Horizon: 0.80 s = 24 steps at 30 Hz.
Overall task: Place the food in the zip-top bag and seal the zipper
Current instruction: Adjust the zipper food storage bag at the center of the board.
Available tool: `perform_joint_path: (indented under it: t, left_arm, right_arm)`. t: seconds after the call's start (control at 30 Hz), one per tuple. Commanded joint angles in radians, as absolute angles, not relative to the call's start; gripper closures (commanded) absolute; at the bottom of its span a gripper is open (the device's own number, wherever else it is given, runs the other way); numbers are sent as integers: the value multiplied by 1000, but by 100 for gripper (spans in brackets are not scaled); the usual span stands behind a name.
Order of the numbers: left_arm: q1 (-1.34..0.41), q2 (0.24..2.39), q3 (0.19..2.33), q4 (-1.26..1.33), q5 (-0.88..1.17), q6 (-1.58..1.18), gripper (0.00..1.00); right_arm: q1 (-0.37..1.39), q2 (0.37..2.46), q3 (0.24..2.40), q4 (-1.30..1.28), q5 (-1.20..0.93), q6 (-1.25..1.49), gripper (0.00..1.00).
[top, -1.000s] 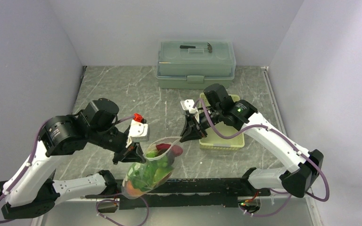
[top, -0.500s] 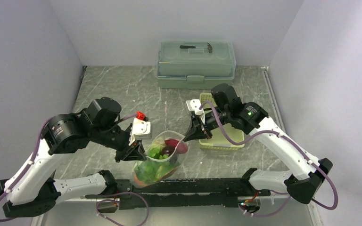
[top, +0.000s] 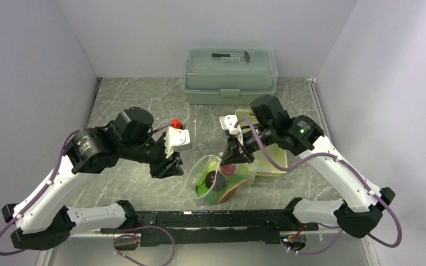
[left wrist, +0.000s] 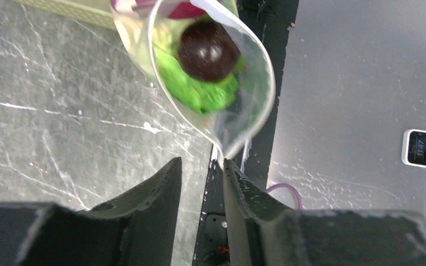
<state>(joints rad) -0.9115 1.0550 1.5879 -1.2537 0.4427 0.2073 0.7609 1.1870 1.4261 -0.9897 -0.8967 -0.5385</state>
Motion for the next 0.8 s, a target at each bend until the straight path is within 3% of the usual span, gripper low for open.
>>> perform_joint_path:
  t: [0.0, 0.33, 0.77]
  left_arm:
    - [-916, 1077, 1572, -1096, 443, 190, 60]
    - [-915, 1020, 1478, -861, 459, 173, 60]
    - [-916, 920, 1264, -570, 469, 96, 55]
  right_arm:
    - [795, 1222, 1530, -1026, -861, -534, 100]
    - [901, 1341, 1667, -1133, -708, -462, 100]
    - [959, 1430, 1831, -1211, -667, -373, 100]
